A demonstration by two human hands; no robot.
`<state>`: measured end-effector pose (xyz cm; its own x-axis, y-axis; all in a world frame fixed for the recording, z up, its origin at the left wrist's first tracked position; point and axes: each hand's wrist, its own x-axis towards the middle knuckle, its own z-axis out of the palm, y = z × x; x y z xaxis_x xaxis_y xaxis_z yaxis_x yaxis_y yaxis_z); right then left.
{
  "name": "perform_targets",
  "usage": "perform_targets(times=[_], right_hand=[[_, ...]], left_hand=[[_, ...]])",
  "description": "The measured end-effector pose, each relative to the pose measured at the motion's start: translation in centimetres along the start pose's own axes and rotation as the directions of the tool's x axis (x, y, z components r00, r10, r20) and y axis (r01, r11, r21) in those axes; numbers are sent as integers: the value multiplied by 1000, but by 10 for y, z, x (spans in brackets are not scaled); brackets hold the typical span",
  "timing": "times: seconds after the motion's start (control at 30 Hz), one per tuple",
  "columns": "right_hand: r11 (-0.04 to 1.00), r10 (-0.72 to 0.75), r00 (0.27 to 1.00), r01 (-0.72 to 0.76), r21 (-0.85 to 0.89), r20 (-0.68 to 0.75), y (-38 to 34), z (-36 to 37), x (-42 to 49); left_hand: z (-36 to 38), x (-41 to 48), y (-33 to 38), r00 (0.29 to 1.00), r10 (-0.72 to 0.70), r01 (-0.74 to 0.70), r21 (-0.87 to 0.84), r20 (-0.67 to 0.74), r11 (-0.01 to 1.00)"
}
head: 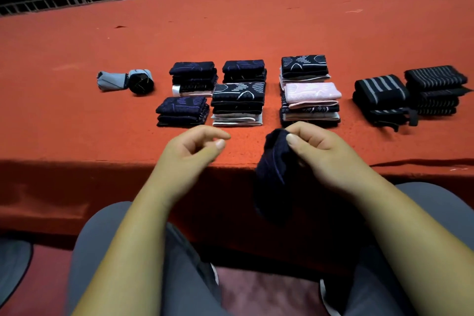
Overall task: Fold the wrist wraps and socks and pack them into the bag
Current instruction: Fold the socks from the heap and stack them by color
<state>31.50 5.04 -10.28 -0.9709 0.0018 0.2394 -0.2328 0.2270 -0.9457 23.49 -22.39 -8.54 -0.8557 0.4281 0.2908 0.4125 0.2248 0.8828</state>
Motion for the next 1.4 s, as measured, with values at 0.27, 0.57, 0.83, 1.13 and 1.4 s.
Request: perform_targets(times=[0.27, 0.57, 0.83, 1.13, 1.4], right_hand=[[993, -81, 992, 71, 96, 97, -3, 3, -3], [996, -87, 993, 85, 36, 75, 3, -8, -3], [988, -116, 987, 126, -90, 108, 2, -8, -9], [987, -129, 986, 138, -82, 110, -1, -2, -9], [987, 151, 987, -155, -52, -60, -2, 2, -4]], left_hand=[[56, 5, 6, 987, 108, -131, 214, 115, 968], [52, 17, 1, 985, -20, 80, -350, 173, 933], [48, 12, 4, 951, 77, 26, -326, 301, 945], [42, 9, 0, 972, 79, 5, -357, 223, 934], [46, 8, -1, 976, 86, -6, -371, 200, 929]])
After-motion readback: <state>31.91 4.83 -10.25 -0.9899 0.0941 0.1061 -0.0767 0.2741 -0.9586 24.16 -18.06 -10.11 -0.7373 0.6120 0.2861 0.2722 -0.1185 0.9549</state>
